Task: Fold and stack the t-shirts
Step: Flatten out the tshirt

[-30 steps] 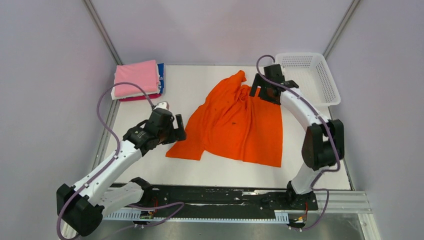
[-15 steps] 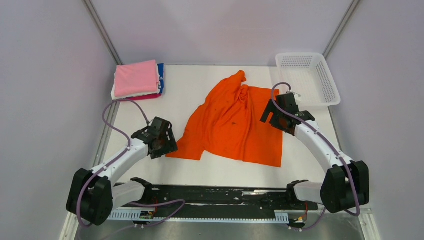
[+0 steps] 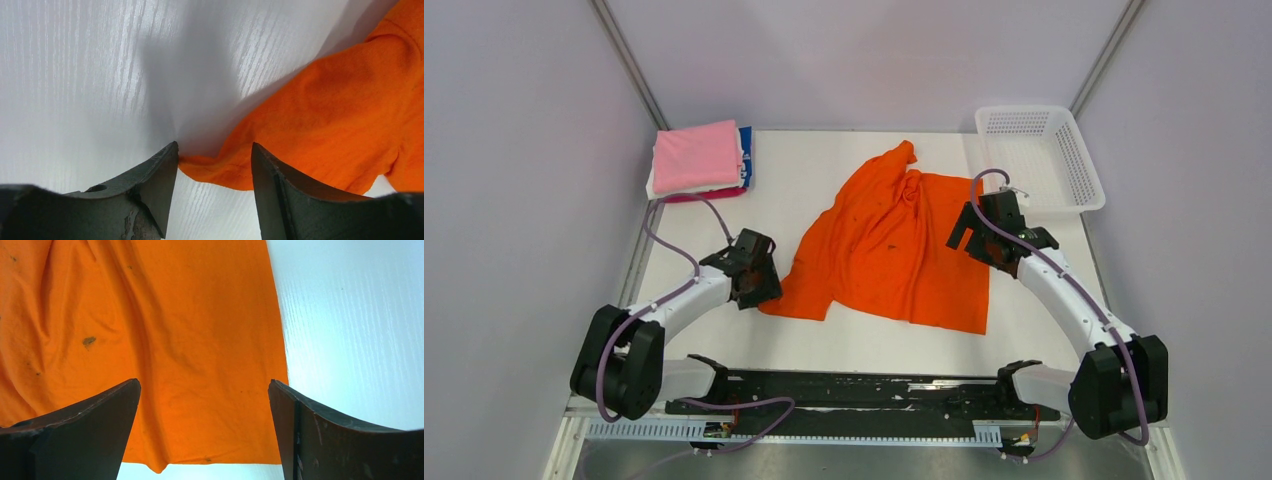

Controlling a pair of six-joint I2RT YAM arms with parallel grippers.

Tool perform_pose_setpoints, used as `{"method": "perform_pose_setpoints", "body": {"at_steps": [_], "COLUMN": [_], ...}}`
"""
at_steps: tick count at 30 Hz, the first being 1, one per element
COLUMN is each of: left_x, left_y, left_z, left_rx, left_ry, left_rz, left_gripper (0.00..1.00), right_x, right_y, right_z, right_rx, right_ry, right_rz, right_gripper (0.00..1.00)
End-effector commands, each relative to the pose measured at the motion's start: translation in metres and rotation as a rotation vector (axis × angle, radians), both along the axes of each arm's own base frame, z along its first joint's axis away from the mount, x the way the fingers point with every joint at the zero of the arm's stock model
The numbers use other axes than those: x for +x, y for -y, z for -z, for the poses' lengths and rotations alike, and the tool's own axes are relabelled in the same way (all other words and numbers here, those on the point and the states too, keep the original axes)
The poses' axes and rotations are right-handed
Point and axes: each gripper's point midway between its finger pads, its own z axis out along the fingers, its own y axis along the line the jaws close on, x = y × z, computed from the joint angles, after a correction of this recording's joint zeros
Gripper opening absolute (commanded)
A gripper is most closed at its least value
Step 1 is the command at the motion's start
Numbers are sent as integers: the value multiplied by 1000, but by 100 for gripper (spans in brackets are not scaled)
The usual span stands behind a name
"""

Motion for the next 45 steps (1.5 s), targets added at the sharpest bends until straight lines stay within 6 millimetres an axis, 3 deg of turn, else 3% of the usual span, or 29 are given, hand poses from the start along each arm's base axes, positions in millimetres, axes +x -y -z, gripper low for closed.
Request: {"method": "perform_pose_setpoints", "body": {"at_steps": [1,7,9,12,13,17,23,31,39,45], "left_x": [3,-4,-8,-13,-14,-25,-36,-45,-44,-44], "left_y": [11,13,17,15,15,14,25,29,30,30], "left_z": [8,10,10,7,5,-7,-27,-36,-33,-34], "left_rx": [-36,-14,-12,-3,0,-11,-95,-146,-152,-160], "left_ry": [1,-15,-25,-39,-38,-39,-13,17,21,35], "left_rz": [25,46,61,60,59,51,65,67,75,68], "left_gripper": [61,43,32,3,1,0,0,0,0,0], "right_x": [3,-1,-6,-20,-28,-68,-116,-138,-137,-132], "right_y": [3,8,11,20,25,38,31,18,18,23], "right_z": [-2,-4,-5,-1,2,18,46,73,99,112], "right_rx": [-4,-14,-11,-14,-21,-22,79,189,178,136], "right_ry": [4,0,-5,-33,-57,-151,-253,-324,-346,-349], "right_rz": [24,54,78,134,171,306,387,475,487,487], "right_gripper": [100,100,100,100,100,100,95,81,56,50]}}
